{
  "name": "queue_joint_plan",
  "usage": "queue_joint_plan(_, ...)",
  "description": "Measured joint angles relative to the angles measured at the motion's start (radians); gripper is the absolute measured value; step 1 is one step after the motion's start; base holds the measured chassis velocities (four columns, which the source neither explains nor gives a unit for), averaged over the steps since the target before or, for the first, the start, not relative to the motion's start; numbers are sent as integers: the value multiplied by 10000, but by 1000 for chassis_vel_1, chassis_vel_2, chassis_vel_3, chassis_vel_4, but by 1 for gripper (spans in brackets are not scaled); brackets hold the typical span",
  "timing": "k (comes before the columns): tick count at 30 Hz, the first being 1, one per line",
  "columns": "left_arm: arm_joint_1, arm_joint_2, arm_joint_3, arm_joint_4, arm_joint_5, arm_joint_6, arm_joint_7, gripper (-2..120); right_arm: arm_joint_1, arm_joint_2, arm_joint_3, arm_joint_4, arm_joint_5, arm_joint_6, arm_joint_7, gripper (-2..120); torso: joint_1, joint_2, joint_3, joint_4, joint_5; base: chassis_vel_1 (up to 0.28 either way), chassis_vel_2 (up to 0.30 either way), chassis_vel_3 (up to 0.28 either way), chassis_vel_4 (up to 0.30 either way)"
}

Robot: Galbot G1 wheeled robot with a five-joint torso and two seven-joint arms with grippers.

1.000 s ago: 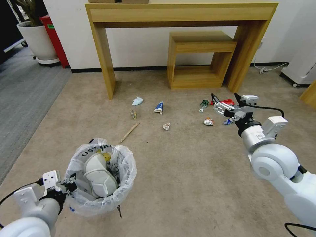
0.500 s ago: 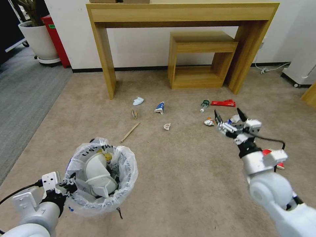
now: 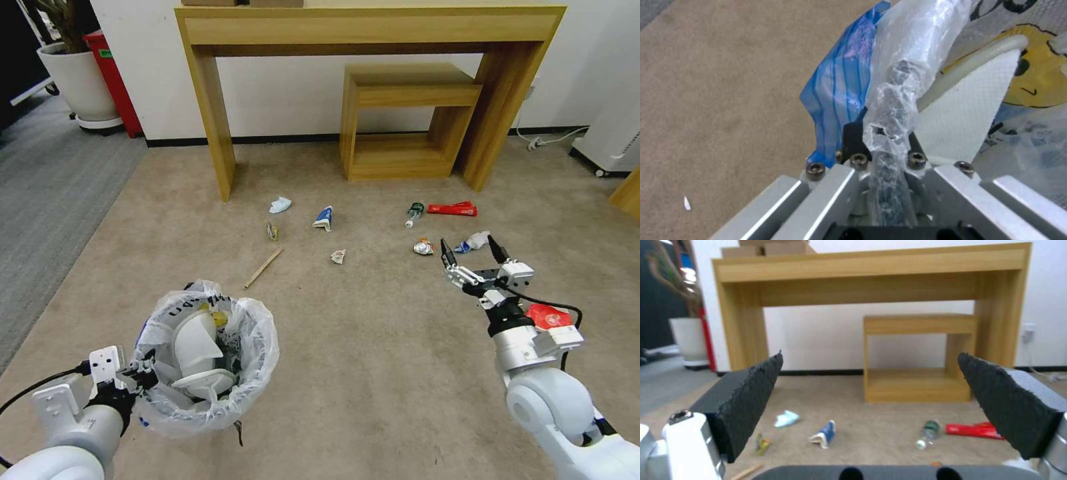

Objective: Pick up the trash bin and place the garbage on the floor into it.

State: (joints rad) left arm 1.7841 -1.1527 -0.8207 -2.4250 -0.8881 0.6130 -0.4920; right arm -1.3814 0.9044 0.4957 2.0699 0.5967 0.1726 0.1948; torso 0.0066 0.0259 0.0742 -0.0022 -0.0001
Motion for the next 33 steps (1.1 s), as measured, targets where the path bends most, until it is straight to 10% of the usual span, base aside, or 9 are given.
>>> queue_joint_plan(33,-435,356,-114,672,-765,-5,-369,0,207,325,-363,-474,-327,-25,529,88,1,1,0,0,1,0,0,0,0)
